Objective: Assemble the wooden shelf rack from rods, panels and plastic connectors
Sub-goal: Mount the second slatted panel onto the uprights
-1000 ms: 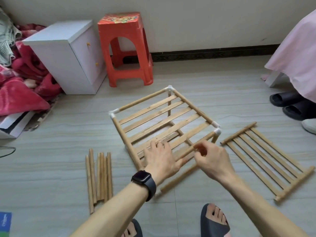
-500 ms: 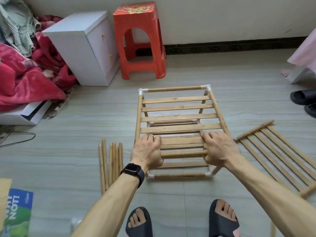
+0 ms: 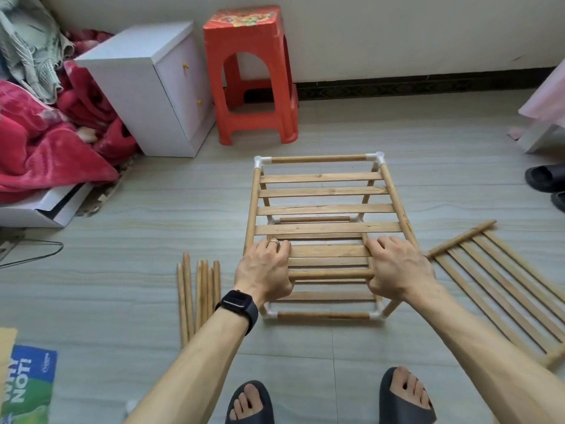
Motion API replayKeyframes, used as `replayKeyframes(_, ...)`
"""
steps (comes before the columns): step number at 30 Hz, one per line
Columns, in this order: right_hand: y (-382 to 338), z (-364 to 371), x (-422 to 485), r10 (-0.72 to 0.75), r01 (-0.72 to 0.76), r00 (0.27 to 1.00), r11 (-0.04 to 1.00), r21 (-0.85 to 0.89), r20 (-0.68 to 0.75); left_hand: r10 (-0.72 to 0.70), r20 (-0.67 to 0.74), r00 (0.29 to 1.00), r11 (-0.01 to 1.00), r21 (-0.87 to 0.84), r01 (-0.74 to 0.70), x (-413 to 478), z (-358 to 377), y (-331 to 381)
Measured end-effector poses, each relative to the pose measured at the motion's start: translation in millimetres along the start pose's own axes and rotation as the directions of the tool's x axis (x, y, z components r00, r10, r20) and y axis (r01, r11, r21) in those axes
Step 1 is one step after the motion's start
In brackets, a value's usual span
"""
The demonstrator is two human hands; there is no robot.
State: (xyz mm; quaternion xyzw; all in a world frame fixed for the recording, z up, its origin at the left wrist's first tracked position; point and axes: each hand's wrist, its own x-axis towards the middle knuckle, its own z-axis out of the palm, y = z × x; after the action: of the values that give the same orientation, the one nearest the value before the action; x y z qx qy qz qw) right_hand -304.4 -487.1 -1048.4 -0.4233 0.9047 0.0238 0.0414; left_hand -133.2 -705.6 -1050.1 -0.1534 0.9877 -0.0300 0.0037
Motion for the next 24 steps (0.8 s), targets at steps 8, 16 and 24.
replayKeyframes(8, -28, -4, 1, -0.042, 0.045, 0.998, 0.996, -0.072, 0.041, 0.028, 0.010, 1.000, 0.997, 0.065, -0.029, -6, -1, -41)
replayKeyframes(16, -91, 7, 20, -0.076, 0.084, 0.989, 0.995, 0.060, -0.124, -0.013, 0.038, 0.999, 0.999, 0.032, 0.012, -3, 3, -43)
replayKeyframes(24, -85, 6, 26, -0.060, 0.061, 0.998, 0.996, 0.072, -0.016, -0.032, 0.000, 0.999, 0.999, -0.010, 0.032, -1, 8, -40)
